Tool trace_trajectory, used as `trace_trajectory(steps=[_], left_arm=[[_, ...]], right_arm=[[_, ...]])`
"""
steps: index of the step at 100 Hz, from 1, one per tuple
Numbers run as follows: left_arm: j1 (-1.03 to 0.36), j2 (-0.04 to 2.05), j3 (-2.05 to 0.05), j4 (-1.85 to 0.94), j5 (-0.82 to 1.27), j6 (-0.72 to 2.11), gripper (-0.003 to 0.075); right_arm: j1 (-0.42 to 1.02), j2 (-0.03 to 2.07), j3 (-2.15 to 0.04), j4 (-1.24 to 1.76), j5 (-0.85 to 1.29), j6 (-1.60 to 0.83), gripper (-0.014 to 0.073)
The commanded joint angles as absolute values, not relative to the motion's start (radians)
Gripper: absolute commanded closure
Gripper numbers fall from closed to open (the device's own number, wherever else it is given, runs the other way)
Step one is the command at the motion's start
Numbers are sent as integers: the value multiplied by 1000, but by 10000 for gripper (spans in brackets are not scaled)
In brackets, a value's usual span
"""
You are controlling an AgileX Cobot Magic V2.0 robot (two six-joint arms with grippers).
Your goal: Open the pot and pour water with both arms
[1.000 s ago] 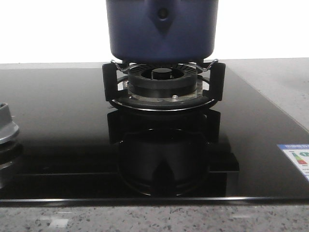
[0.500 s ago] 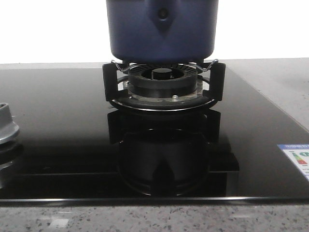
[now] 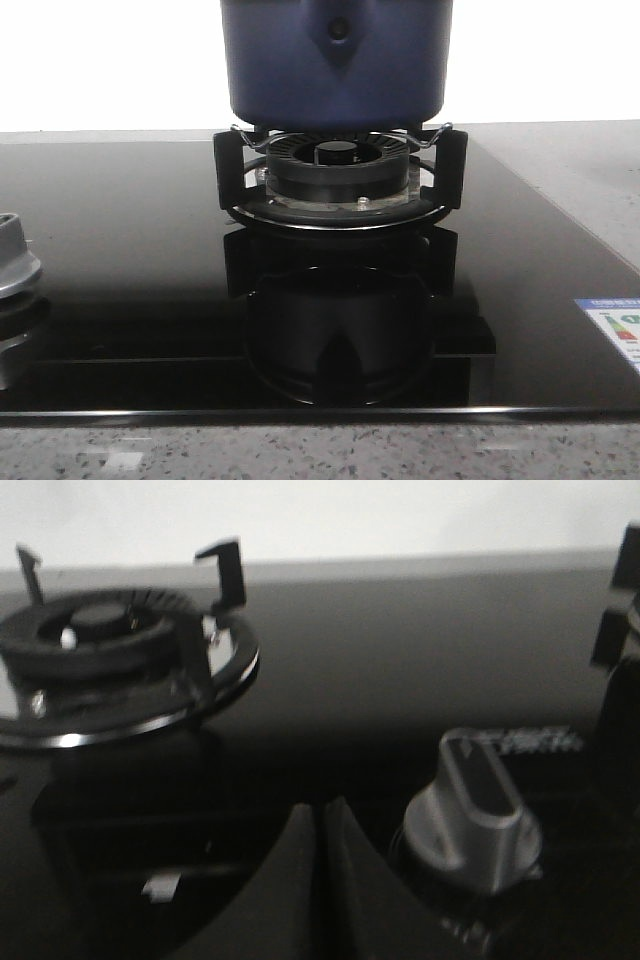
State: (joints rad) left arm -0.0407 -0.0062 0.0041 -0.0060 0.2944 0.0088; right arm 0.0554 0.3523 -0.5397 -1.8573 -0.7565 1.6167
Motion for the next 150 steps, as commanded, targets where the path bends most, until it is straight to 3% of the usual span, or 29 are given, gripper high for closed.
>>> trace_trajectory(steps=[1,26,101,124,131,141,150], left_arm=[[-16,-34,48,5,281,0,741],[40,-34,48,0,281,0,740],[39,-34,48,0,281,0,741],[39,-34,48,0,281,0,741],[39,-34,48,0,281,0,741],[39,-34,48,0,281,0,740],[39,-34,48,0,281,0,740]], right_arm=[[56,362,-562,-1880,-722,1614,657],[56,362,-562,-1880,-722,1614,657],[56,362,-558,-1880,-722,1614,657],[55,364,-495,-1817,-507,1600,657],[55,364,-449,-1632,-422,1409,657],[55,348,-370,-1145,-318,851,657],[55,316,-308,-926,-260,676,657]])
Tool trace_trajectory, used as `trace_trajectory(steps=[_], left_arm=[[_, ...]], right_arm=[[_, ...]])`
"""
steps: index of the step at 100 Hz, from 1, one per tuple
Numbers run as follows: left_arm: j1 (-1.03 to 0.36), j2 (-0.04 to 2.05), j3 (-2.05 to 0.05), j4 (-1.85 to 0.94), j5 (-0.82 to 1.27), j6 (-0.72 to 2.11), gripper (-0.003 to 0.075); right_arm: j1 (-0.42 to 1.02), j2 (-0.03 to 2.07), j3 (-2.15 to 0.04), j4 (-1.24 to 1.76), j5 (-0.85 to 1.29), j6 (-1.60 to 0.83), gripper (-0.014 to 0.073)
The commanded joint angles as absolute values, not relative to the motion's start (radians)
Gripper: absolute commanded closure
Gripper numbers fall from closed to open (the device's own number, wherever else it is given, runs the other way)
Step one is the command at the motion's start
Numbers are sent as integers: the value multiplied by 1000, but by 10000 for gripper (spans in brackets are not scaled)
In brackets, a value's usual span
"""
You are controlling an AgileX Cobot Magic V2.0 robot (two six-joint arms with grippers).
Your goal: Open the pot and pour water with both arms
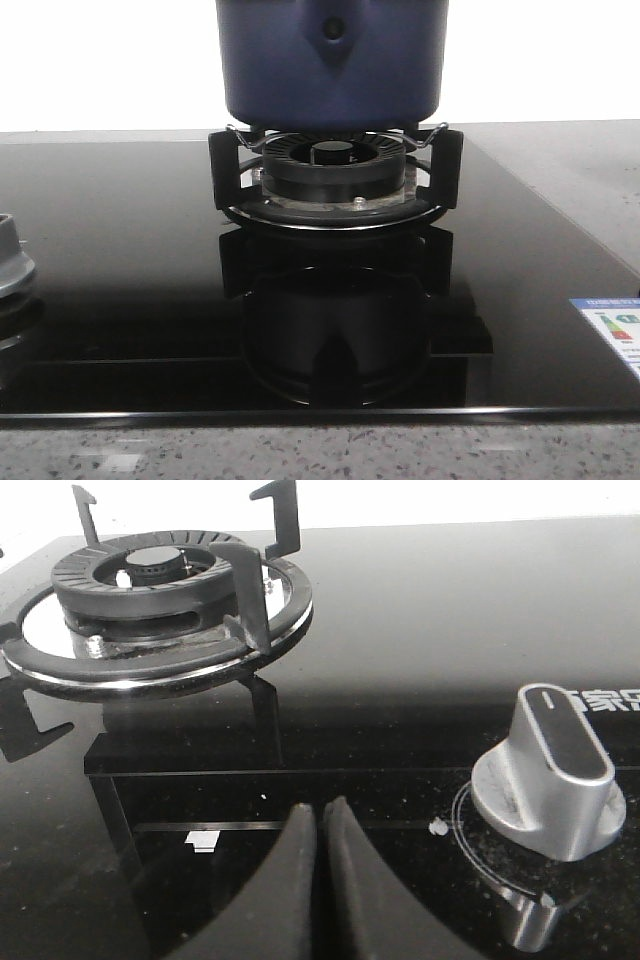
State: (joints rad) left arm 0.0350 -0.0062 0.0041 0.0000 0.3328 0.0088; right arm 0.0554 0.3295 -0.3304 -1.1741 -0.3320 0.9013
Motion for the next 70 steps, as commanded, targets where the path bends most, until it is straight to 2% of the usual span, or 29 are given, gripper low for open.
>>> trace_trajectory(steps=[1,30,37,54,67,70], left_arm=[[39,-34,48,0,281,0,740],[39,-34,48,0,281,0,740],[39,-34,48,-7,279,0,740],[39,-34,48,-7,279,0,740],[39,-34,48,-7,278,0,740],[39,-34,48,-7,278,0,740]], right_arm=[[55,315,-304,-921,-256,676,657],[55,308,-204,-915,-111,676,657],[65,288,-161,-784,-77,664,657],[51,201,-34,-343,-29,315,657],[-3,118,42,-225,-41,166,657],[-15,99,40,-219,19,161,657]])
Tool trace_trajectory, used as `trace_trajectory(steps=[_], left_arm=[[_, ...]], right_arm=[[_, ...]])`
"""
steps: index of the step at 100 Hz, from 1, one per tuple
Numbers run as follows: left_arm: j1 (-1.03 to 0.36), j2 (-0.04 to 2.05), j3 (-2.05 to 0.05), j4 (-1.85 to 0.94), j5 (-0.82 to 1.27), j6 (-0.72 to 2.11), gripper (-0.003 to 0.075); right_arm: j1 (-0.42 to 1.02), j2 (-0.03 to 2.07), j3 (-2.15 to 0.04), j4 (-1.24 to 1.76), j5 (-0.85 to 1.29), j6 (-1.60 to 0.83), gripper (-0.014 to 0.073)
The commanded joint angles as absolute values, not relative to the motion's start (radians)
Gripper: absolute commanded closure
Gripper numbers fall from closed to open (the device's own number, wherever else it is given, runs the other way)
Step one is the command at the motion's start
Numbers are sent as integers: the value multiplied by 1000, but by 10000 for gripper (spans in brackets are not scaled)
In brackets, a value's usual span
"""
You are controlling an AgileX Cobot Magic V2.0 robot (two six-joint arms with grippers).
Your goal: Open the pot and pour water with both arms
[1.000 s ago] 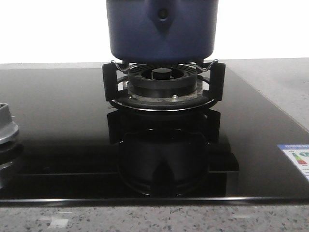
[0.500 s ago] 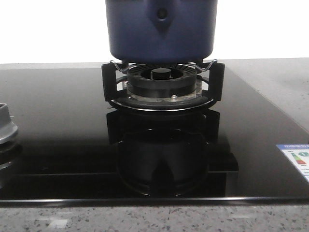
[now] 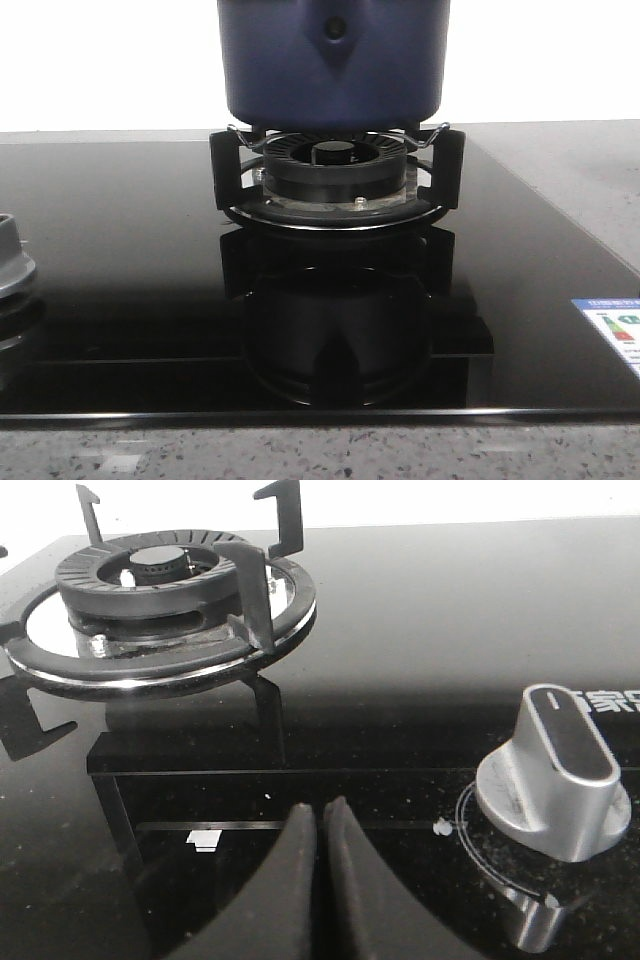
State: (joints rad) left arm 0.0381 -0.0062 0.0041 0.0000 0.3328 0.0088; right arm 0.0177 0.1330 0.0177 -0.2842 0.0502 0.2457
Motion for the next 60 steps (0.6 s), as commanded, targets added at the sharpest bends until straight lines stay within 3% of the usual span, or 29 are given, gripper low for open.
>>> trace_trajectory(steps=[1,34,60], left_arm=[[39,-34,48,-7,278,0,740],[39,-34,48,-7,275,0,740],[39,-34,48,-7,275,0,740]], right_arm=[[-20,90,38,-215,25,159,657],[-77,-30,40,-137,308,159,657],[-77,-30,40,-142,308,159,657]])
